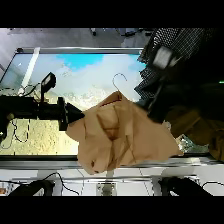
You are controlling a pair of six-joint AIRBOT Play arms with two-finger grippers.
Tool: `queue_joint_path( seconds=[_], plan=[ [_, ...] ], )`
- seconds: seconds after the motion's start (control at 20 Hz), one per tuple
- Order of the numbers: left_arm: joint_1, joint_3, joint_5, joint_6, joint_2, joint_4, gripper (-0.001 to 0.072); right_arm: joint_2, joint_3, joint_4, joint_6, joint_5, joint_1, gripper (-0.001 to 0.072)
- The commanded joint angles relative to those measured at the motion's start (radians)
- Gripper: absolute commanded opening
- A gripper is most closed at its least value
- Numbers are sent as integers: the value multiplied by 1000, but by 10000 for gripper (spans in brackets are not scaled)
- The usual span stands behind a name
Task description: Fold the clothes and pants, and hang the long-sleeved shirts on hangers.
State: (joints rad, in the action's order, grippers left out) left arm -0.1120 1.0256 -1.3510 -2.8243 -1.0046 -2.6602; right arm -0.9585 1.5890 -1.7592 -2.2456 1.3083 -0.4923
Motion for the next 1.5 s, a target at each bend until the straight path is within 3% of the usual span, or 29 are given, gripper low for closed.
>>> queue_joint_path(
  seconds=[0.0,0.05,0.1,0.2,0.35,0.55,0.8,1.0,1.05,1.1,1.15,1.4,1.45],
  plan=[
    [-82,1,164,24,-6,-11,24,67,40,217,453,-80,0,496],
    [-113,1,209,27,-6,-12,24,93,37,141,575,-121,0,496],
    [-145,1,259,39,-6,-11,24,109,28,24,623,-156,0,496],
    [-212,1,358,39,-5,-11,24,113,-21,-198,658,-204,-1,496],
    [-307,1,475,39,-3,-11,24,113,-232,-370,759,-393,-1,497],
    [-373,1,608,50,10,-11,24,113,-529,-418,1005,-792,-64,497],
    [-377,1,622,60,28,-11,24,106,-760,-408,1249,-1229,-204,500],
    [-388,1,565,77,40,-10,24,59,-787,-386,1277,-1448,-207,498],
    [-393,1,546,76,38,-10,24,53,-787,-383,1277,-1493,-207,481],
    [-402,0,539,77,38,-3,24,53,-786,-382,1277,-1516,-206,306],
    [-404,0,539,76,38,4,24,55,-784,-379,1277,-1515,-207,18],
    [-403,1,539,76,39,8,44,99,-763,-334,1283,-1367,-206,29],
    [-403,1,539,78,43,7,162,121,-751,-302,1283,-1332,-205,28]
  ],
)
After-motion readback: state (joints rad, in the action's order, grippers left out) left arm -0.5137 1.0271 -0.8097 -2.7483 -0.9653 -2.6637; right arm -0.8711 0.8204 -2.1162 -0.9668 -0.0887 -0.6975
